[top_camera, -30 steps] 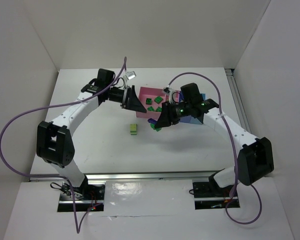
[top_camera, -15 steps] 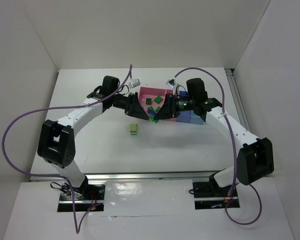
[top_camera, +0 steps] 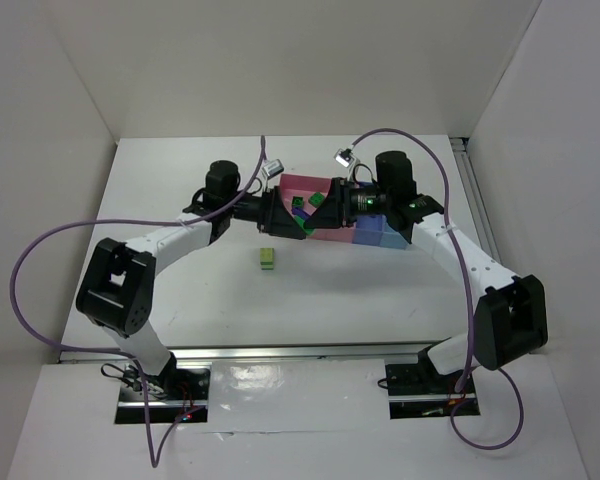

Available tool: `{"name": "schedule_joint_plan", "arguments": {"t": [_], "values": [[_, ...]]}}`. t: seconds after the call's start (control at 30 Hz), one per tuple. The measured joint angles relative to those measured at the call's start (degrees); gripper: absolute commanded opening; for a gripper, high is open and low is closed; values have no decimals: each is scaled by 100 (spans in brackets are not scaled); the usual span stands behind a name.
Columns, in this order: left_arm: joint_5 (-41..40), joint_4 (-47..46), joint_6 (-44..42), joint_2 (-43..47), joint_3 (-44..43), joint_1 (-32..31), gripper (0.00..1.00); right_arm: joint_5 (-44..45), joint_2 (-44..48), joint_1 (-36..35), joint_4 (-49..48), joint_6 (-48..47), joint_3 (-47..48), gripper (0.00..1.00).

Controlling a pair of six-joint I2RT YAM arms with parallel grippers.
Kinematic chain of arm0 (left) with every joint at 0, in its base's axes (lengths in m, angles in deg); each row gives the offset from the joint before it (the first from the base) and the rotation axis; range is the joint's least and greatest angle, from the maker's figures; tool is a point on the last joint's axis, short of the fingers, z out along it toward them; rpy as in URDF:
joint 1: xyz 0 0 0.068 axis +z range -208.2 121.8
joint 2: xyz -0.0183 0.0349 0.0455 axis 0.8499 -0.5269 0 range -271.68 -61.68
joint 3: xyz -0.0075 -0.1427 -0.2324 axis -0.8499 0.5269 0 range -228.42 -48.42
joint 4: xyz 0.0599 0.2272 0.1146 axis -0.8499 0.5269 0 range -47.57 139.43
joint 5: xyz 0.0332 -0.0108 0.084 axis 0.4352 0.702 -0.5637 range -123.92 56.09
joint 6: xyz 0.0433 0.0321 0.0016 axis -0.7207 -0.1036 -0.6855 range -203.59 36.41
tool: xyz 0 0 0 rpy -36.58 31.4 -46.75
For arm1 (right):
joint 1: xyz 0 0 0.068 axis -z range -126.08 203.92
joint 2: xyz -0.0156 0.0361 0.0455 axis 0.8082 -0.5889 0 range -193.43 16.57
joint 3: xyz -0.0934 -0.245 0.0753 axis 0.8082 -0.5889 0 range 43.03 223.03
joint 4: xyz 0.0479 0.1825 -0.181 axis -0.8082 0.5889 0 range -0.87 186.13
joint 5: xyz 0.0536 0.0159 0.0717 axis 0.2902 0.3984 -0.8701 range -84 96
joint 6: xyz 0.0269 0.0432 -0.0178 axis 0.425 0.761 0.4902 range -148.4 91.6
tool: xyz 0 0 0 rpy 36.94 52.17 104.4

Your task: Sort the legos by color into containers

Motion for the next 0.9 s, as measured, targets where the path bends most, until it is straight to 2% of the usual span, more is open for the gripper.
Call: {"name": "schedule_joint_plan", "arguments": {"t": [0.03, 0.37, 0.43, 0.5, 0.53, 0.77, 0.83, 0.9], "values": [[2, -240, 151, 2, 81, 0, 65, 2, -2, 0, -4, 0, 0, 18], [136, -3390, 2391, -168, 651, -7, 58, -20, -11, 0, -33, 59, -20, 18], [138, -3744, 2651, -229, 658, -7, 50, -20, -11, 0, -31, 59, -24, 18], [155, -3956, 2815, -269, 667, -7, 44, -74, -11, 0, -63, 90, -24, 18], [170, -4048, 2898, -297, 680, -2, 36, -92, -11, 0, -87, 87, -24, 18], [210, -4124, 2929, -334, 715, 2, 20, -166, -13, 0, -90, 101, -24, 18], [210, -4111, 2914, -334, 715, 4, 0, -166, -13, 17, -90, 98, -24, 18], [199, -4065, 2892, -334, 715, 7, 0, -173, -15, 39, -85, 94, -24, 18]]}}
